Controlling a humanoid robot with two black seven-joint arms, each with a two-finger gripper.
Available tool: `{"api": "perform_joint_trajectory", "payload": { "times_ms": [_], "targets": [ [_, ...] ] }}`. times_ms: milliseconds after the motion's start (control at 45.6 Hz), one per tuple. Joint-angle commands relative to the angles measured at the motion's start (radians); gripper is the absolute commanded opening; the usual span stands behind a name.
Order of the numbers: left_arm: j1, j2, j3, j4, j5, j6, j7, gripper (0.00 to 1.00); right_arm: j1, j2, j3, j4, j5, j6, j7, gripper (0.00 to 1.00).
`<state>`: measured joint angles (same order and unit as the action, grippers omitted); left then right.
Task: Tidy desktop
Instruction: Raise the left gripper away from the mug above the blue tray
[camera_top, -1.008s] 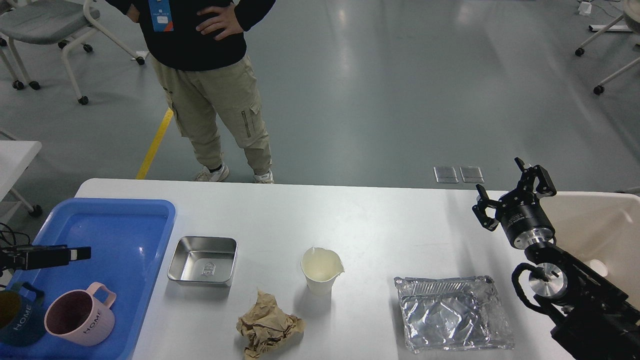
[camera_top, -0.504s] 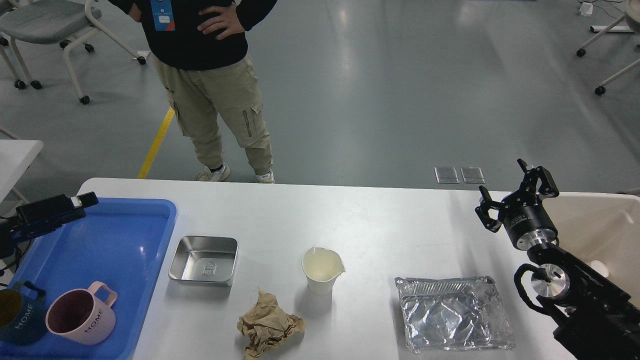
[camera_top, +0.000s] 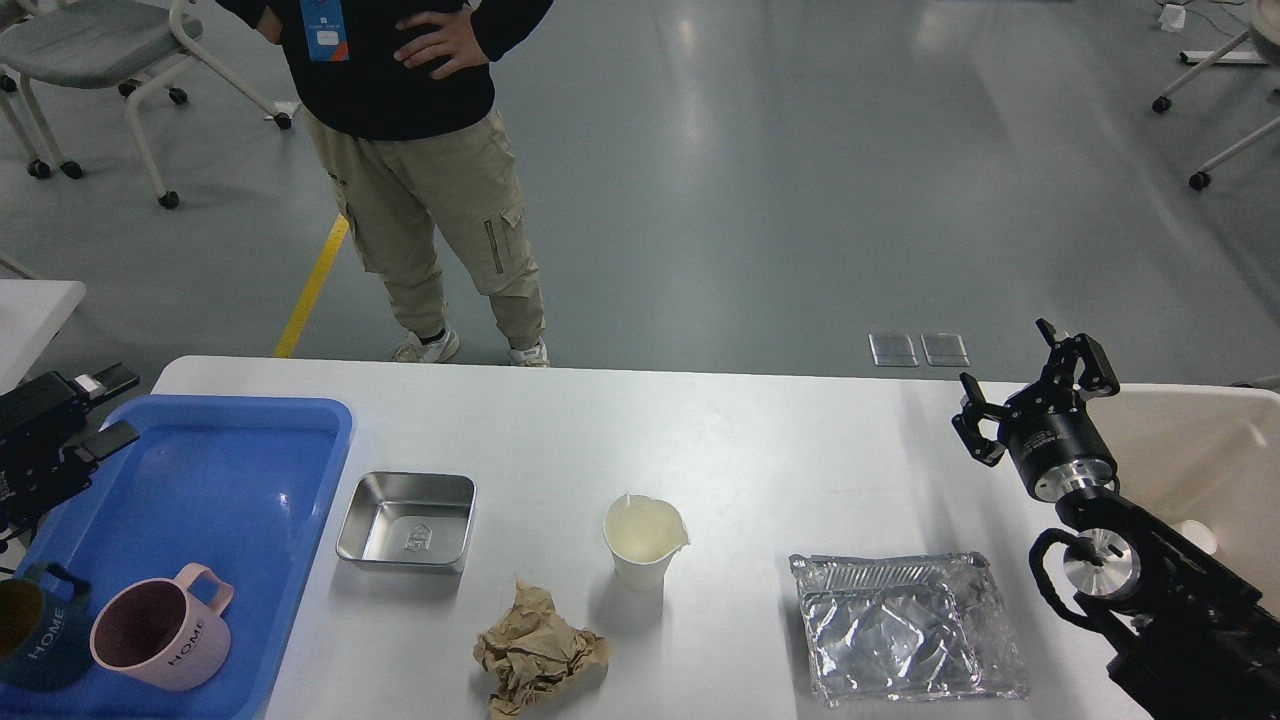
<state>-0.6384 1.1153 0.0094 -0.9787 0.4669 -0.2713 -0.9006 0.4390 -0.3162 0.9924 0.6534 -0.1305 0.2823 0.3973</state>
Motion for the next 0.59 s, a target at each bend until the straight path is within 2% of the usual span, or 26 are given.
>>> {"api": "perform_joint_trajectory", "payload": {
  "times_ms": [0,153,570],
  "targets": [
    [0.022,-0.015,0.003,0.009,-0.12,-0.006,0.002,0.95,-0.005,0.005,0.0,0.002,0.0,0.0,0.0,1.0],
    [0.042,-0.048,0.0,0.011,-0.165,0.001,0.002,0.96,-0.005,0.002,0.0,0.005,0.0,-0.002,0.0,1.0],
    [0.066,-0.032,0.015,-0.001,-0.2,0.017,0.003,0.96,0.0,0.002,0.0,0.003,0.0,-0.014,0.0,1.0]
  ]
}}
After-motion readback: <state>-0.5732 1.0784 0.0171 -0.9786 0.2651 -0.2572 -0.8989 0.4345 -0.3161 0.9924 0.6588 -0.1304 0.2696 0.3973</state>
